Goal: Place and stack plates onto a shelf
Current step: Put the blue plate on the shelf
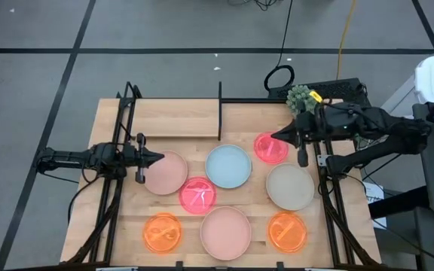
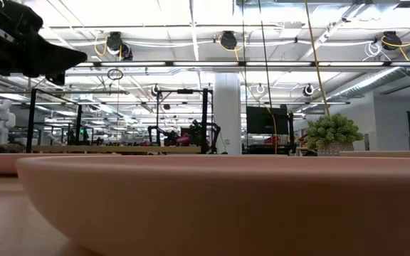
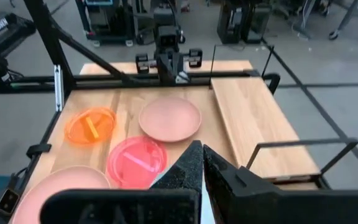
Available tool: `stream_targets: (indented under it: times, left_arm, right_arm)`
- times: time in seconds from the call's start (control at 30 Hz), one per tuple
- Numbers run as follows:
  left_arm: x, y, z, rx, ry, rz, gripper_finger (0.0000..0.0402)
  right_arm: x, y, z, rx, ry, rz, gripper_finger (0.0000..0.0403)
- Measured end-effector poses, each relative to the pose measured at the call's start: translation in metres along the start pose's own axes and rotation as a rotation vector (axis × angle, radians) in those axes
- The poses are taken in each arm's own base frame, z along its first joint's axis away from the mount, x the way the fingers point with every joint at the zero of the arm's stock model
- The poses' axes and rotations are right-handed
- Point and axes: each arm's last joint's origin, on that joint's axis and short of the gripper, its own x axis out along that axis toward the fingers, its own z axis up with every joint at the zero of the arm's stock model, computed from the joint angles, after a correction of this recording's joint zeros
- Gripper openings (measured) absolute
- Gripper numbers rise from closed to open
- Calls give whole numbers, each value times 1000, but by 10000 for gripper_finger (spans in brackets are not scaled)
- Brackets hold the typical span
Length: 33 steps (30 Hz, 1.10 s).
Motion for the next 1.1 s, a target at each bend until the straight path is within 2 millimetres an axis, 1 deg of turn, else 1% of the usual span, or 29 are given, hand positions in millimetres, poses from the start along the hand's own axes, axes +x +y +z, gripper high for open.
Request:
stream_targets:
  times: [0.13,0.4,0.5,0.57,0.67,0.83,0.97,1.03,1.1]
  left_arm:
    - [0,1,-1,-26,8,21,1]
    - [0,1,-1,-69,12,24,1]
    - [-1,1,5,-93,30,29,1]
    - [-2,2,16,-102,28,29,1]
    - [-2,3,37,-97,60,29,1]
    - [2,4,75,-88,118,20,1]
    - [7,2,107,-88,142,-47,1]
    - [10,2,124,-89,148,-67,1]
    - [14,2,138,-74,182,-71,1]
  right_arm:
    - [5,1,-3,-5,41,-2,0]
    - [9,1,-3,-7,57,-3,0]
    - [11,2,-3,-8,61,-3,0]
    - [12,2,-4,-3,66,-3,0]
    - [18,2,-8,16,73,-5,0]
    - [33,4,-25,13,130,-8,0]
    - [43,5,-38,57,167,-13,0]
    - [49,5,-44,85,172,-15,0]
    - [55,6,-51,104,176,-18,0]
